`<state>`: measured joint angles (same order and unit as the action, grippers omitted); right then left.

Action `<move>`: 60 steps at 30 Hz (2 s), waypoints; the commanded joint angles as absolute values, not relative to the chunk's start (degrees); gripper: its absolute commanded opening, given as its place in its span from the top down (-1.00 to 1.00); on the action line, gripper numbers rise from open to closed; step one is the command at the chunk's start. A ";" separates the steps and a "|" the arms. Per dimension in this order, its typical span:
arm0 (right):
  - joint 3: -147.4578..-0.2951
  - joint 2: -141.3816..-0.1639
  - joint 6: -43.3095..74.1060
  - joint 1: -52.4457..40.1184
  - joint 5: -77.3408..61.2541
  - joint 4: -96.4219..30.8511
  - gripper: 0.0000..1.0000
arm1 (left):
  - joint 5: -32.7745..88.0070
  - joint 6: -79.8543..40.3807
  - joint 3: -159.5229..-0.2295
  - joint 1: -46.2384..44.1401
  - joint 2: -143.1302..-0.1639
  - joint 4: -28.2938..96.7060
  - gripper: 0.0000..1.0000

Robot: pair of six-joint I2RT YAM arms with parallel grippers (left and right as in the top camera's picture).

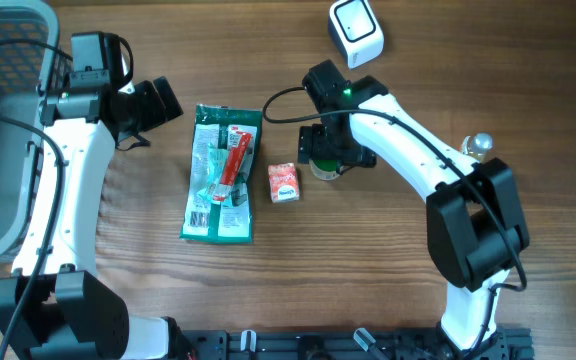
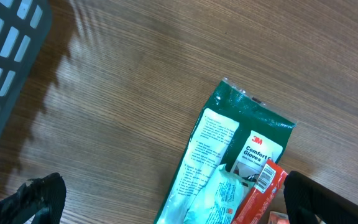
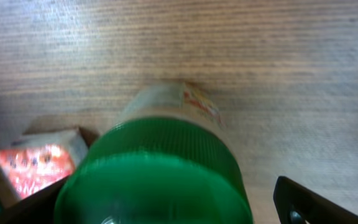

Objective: Scan the item barcode
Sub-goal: 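Lift the green tub toward the white scanner with the right gripper, then tilt the tub and hold its label up to the scanner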

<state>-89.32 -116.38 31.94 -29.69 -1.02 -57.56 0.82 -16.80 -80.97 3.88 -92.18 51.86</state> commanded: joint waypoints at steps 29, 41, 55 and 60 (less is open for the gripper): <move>-89.06 -108.51 21.17 -22.11 -42.09 -63.20 0.68 | 1.26 -16.73 -81.60 4.01 -91.68 51.75 -1.00; -88.49 -108.51 43.07 -28.47 -55.44 -64.51 0.91 | 1.26 -16.73 -81.60 4.01 -91.68 51.75 -1.00; -88.49 -108.51 43.90 -28.64 -57.14 -68.45 0.92 | 1.26 -16.73 -81.60 4.01 -91.68 51.75 -1.00; -88.49 -108.51 43.86 -28.64 -57.14 -69.87 0.91 | 1.26 -16.73 -81.60 4.01 -91.68 51.75 -1.00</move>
